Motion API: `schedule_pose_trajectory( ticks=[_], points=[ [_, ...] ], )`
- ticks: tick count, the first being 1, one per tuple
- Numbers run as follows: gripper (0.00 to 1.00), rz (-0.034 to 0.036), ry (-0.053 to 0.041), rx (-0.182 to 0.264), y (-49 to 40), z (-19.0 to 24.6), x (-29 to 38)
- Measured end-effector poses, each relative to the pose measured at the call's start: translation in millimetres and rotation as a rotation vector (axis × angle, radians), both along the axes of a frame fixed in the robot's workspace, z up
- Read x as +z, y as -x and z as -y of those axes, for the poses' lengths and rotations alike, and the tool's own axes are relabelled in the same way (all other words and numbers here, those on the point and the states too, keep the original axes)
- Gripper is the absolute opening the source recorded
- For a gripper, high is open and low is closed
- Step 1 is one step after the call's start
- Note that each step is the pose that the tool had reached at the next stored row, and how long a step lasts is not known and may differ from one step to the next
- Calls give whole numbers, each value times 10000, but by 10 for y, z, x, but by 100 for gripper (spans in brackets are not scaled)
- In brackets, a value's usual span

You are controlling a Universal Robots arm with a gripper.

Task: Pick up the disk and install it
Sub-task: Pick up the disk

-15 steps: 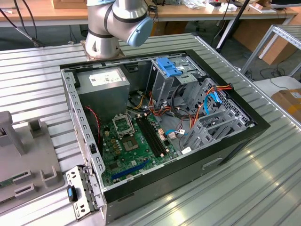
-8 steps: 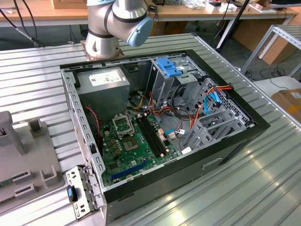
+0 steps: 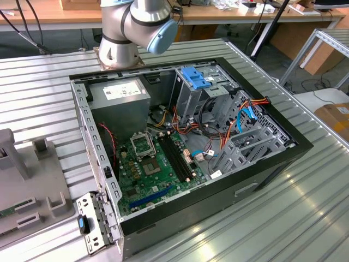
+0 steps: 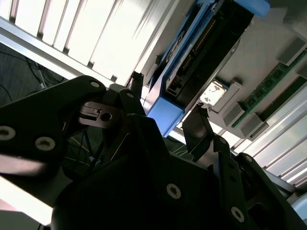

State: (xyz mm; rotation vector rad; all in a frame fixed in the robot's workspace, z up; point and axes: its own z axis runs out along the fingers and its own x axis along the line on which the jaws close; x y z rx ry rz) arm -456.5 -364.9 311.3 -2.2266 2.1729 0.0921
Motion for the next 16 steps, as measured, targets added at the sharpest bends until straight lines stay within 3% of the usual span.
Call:
schedule_pose_trajectory(
  ticks=[8, 9, 10, 16],
  points=[
    [59, 1, 0, 0, -1, 0, 0],
    [46, 1, 0, 0, -1, 0, 0],
    [40, 0, 1, 0, -2, 0, 0],
    [37, 0, 0, 0, -3, 0, 0]
  ],
)
